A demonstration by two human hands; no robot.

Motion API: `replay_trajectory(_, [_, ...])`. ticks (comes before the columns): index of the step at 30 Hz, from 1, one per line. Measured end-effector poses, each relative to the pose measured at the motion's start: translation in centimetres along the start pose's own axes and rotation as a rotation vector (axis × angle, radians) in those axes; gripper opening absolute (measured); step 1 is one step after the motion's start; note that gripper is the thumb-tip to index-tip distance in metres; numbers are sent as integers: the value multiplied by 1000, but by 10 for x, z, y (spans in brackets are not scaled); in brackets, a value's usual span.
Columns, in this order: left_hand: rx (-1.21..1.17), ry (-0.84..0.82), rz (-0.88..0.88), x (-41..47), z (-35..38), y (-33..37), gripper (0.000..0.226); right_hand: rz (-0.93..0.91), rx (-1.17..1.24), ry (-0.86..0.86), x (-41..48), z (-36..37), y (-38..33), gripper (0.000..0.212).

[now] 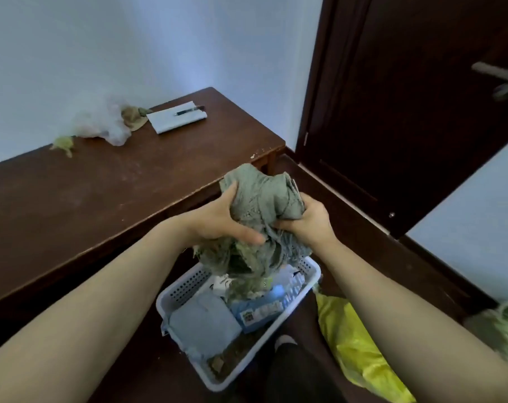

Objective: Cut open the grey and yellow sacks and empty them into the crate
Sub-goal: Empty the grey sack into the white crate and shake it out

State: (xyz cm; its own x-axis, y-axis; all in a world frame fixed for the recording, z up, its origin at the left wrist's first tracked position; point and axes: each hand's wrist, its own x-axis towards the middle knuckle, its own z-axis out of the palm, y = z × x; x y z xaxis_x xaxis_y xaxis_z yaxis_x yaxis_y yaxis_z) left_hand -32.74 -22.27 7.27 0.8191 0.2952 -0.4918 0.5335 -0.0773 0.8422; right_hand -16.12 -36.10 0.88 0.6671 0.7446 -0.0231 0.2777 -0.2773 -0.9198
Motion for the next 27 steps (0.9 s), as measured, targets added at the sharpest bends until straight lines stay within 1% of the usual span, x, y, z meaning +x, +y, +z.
replay_trajectory(1, [159, 31, -5, -3, 4, -5, 155, 42, 27, 49, -11, -1, 1, 47])
replay_trajectory(2, [302, 96, -4, -7, 9, -11, 158, 89, 76, 96, -23, -2, 1, 46])
replay_trajectory(3, [394, 174, -6, -9, 14, -17, 159, 144, 152, 135, -36, -3, 1, 44])
replay_trajectory(4, [407, 230, -7, -12, 20, -23, 160, 202, 246, 156, -50, -5, 0, 43])
replay_trajectory(5, [333, 245, 1, -14, 26, -28, 161, 253, 343, 155, -64, -9, -2, 41])
replay_trajectory(6, [196, 214, 12, -14, 33, -31, 162, 295, 430, 128, -78, -15, -4, 39])
replay_trajectory(8, [-99, 70, -6, -13, 49, -32, 165, 383, 556, 59, -108, -30, -8, 39])
replay_trajectory(10, [-248, -96, -33, -12, 70, -27, 164, 470, 662, 56, -137, -46, -6, 41])
replay_trajectory(12, [-296, -215, -19, -11, 102, -20, 149, 521, 809, 91, -167, -63, 1, 40])
replay_trajectory(14, [-269, -257, 41, -10, 137, -12, 119, 563, 913, 134, -194, -83, 8, 44])
replay_trajectory(16, [-214, -209, 87, -8, 171, -1, 94, 596, 905, 182, -218, -108, 13, 54])
replay_trajectory(17, [-204, -158, 104, -5, 189, 4, 83, 617, 843, 232, -230, -121, 17, 56])
replay_trajectory(18, [-196, -108, 120, -1, 207, 8, 71, 635, 765, 301, -242, -135, 21, 54])
replay_trajectory(19, [-182, -75, 135, 3, 228, 13, 59, 647, 704, 372, -256, -149, 27, 47])
replay_trajectory(20, [-158, -62, 143, 6, 251, 19, 53, 655, 677, 434, -272, -164, 34, 38])
replay_trajectory(22, [-124, -77, 156, 10, 304, 33, 51, 668, 683, 569, -309, -198, 54, 32])
replay_trajectory(24, [-123, -90, 167, 13, 364, 48, 53, 674, 707, 698, -358, -237, 79, 33])
replay_trajectory(27, [-106, -121, 153, 17, 462, 70, 65, 661, 695, 875, -439, -293, 114, 38])
